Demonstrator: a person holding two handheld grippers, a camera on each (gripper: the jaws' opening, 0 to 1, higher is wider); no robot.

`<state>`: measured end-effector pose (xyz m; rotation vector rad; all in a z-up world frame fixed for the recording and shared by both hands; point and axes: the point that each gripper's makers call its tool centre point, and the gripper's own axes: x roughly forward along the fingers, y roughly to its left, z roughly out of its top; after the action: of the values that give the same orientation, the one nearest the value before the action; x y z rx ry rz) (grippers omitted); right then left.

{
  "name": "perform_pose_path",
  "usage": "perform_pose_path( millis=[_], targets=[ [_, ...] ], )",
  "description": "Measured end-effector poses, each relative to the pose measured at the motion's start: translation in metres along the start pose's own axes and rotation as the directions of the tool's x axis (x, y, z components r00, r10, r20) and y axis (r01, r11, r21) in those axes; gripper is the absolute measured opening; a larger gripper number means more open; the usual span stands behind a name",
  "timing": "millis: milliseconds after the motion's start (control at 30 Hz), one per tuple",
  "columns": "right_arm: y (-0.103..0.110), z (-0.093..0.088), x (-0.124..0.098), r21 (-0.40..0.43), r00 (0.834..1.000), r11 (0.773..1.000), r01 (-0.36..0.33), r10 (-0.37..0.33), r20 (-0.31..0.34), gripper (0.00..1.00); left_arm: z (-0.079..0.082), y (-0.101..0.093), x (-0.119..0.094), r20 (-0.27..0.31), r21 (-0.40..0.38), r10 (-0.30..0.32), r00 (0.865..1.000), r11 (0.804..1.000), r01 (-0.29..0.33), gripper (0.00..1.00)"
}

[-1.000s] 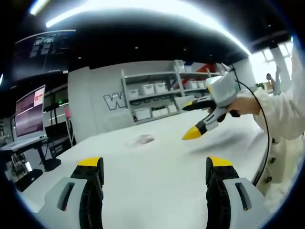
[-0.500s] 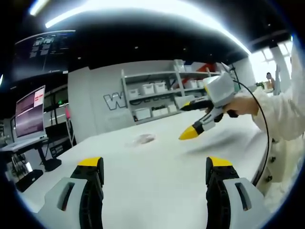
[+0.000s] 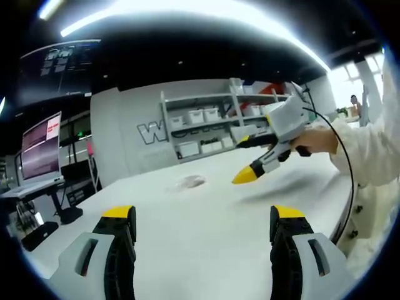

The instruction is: Open the resealable bag by pulling the two sides of the seal apart until the entire bag opening is separated and visibly accessible.

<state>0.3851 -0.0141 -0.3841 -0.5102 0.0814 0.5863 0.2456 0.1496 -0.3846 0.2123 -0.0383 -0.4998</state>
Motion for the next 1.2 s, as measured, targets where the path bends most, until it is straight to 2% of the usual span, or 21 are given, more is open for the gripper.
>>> perform_pose_path(
  millis=[233, 433, 933, 1200],
  targets=[
    [0.002, 0.0, 0.007, 0.046, 1.0, 0.999, -0.005, 0.004, 0.006, 0.9, -0.001, -0.001, 0.0, -0.002, -0.002, -0.002, 1.0, 1.0, 0.002, 0.87],
    [0.003, 0.003, 0.012, 0.048, 1.0, 0.999, -0.002, 0.001, 0.015, 0.89, -0.001, 0.0, 0.0, -0.002, -0.002, 0.0, 1.0, 1.0, 0.0, 0.87],
    [0.004, 0.0, 0.023, -0.006, 1.0, 1.0, -0.006, 0.006, -0.012, 0.89, -0.002, 0.0, 0.001, -0.004, -0.006, -0.002, 1.0, 1.0, 0.002, 0.87],
    [0.003, 0.0, 0.031, -0.072, 1.0, 0.997, -0.008, 0.006, -0.028, 0.89, -0.003, 0.001, 0.001, -0.006, -0.011, 0.0, 1.0, 1.0, 0.0, 0.87]
  ],
)
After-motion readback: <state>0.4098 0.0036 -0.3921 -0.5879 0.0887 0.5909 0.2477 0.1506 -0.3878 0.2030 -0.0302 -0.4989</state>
